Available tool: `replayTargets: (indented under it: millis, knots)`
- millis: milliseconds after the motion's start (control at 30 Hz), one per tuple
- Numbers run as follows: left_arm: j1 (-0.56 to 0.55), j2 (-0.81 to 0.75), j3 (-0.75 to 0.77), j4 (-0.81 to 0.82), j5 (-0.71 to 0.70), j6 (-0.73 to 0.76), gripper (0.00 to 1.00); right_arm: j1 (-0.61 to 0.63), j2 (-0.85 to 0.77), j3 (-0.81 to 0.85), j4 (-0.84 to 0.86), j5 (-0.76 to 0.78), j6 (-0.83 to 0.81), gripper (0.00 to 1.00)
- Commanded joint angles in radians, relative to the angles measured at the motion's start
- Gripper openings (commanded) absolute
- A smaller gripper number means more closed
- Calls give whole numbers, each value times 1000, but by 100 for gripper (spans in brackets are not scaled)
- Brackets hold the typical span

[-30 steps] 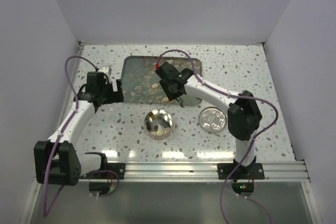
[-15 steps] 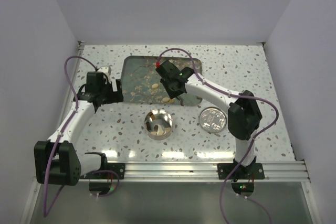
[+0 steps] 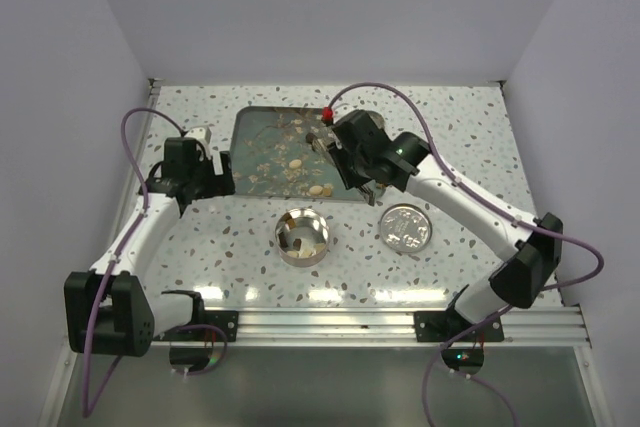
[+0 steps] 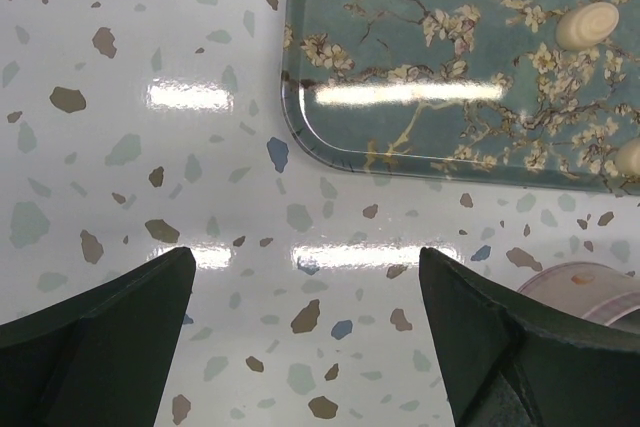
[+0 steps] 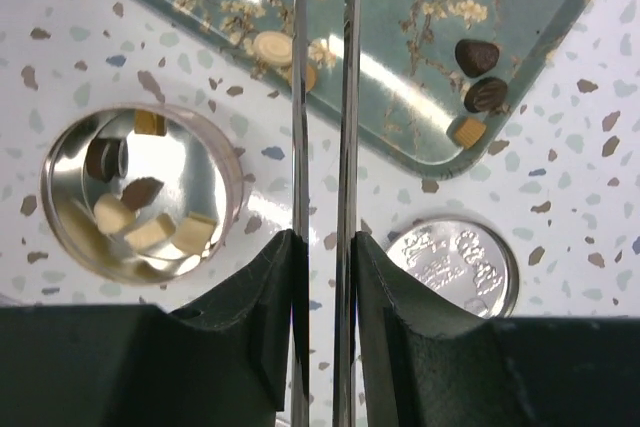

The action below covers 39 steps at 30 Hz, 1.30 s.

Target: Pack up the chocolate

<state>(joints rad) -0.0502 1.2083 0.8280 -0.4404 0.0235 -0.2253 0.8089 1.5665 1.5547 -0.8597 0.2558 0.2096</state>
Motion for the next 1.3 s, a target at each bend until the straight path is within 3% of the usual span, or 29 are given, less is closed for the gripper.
replayTargets:
  millis: [0,300,1267]
  knots:
    - [10,-46,-16,29,10,-23,100,58,-95,-45,-62,-29,20,25]
    - [12,-87,-29,16,-5,-49,100,259,-201,-140,-140,-29,160,26]
    - [10,-105,62,-32,-14,-40,100,288,-204,-150,-144,-99,137,38]
